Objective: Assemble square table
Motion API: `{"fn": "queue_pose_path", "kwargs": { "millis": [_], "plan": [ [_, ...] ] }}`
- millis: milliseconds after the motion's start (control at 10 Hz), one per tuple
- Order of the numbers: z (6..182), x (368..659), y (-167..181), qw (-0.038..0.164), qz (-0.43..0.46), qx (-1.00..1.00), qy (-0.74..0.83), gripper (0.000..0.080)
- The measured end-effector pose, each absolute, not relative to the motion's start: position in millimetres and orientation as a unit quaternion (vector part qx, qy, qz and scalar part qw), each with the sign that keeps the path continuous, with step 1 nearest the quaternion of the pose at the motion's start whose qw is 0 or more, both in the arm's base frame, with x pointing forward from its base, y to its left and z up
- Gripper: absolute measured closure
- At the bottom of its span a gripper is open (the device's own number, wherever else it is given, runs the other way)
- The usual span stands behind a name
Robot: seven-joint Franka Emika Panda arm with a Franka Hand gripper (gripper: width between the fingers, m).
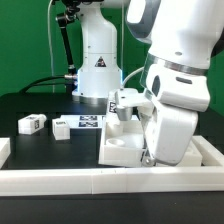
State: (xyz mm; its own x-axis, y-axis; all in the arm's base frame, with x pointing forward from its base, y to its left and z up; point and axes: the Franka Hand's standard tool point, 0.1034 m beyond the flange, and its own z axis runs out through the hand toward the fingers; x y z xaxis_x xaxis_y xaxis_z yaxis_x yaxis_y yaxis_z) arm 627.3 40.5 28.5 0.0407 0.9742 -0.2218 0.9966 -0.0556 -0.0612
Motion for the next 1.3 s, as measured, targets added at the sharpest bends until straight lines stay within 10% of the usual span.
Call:
{"fn": "queue_pose_path", "kwargs": {
  "millis": [600, 700, 800, 900, 1300],
  "plan": [
    [34.0, 636.5, 49.8, 0.057, -0.095, 0.733, 0.671, 0.0738],
    [34.0, 636.5, 49.4, 0.057, -0.095, 0.733, 0.671, 0.0511],
    [33.9, 636.6, 48.6, 0.057, -0.095, 0.734, 0.670, 0.0511],
    [33.9, 636.6, 47.9, 0.057, -0.095, 0.736, 0.668, 0.0339],
    [55.8, 641.0, 29.0, 0.091, -0.104, 0.722, 0.678, 0.0152]
  ]
}}
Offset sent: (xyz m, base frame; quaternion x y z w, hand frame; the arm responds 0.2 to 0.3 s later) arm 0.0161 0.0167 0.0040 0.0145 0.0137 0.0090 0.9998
